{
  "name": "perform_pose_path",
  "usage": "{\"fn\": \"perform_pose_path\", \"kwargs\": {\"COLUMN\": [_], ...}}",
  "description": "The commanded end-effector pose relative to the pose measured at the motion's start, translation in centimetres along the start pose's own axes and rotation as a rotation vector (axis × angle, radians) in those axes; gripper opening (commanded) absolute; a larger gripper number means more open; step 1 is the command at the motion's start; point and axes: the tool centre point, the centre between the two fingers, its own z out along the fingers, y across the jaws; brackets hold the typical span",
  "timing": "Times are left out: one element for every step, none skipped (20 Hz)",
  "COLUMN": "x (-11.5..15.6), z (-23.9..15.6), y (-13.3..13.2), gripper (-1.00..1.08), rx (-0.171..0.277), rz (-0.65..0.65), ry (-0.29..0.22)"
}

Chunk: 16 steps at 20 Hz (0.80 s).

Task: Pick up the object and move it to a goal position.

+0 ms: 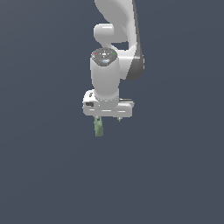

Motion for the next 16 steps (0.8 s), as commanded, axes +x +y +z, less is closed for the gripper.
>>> {"fn": "perform_pose_path", "kwargs": {"x": [0.0,0.0,0.1,0.2,0.4,0.7,0.9,1.1,1.2,1.3,1.4,1.4,1.4,1.3,1.3,1.2], "z": [0.0,0.0,-0.2,-0.4,-0.8,-1.2,-1.7,-2.1,-2.4,-2.6,-2.7,-2.7,-2.6,-2.5,-2.5,-2.4], "y": [0.0,0.0,0.1,0.3,0.6,1.0,1.3,1.5,1.7,1.9,1.9,1.9,1.9,1.8,1.9,1.9], "gripper": [1.00,1.00,1.00,1.00,1.00,1.00,1.00,1.00,1.00,1.00,1.00,1.00,1.00,1.00,1.00,1.00], "rx": [0.000,0.000,-0.001,-0.003,-0.005,-0.008,-0.010,-0.013,-0.014,-0.016,-0.016,-0.016,-0.016,-0.016,-0.015,-0.015], "rz": [0.000,0.000,-0.001,-0.003,-0.005,-0.007,-0.009,-0.010,-0.011,-0.010,-0.010,-0.009,-0.009,-0.011,-0.013,-0.016], "ry": [0.000,0.001,0.004,0.008,0.015,0.023,0.032,0.038,0.044,0.048,0.049,0.049,0.048,0.047,0.046,0.045]}}
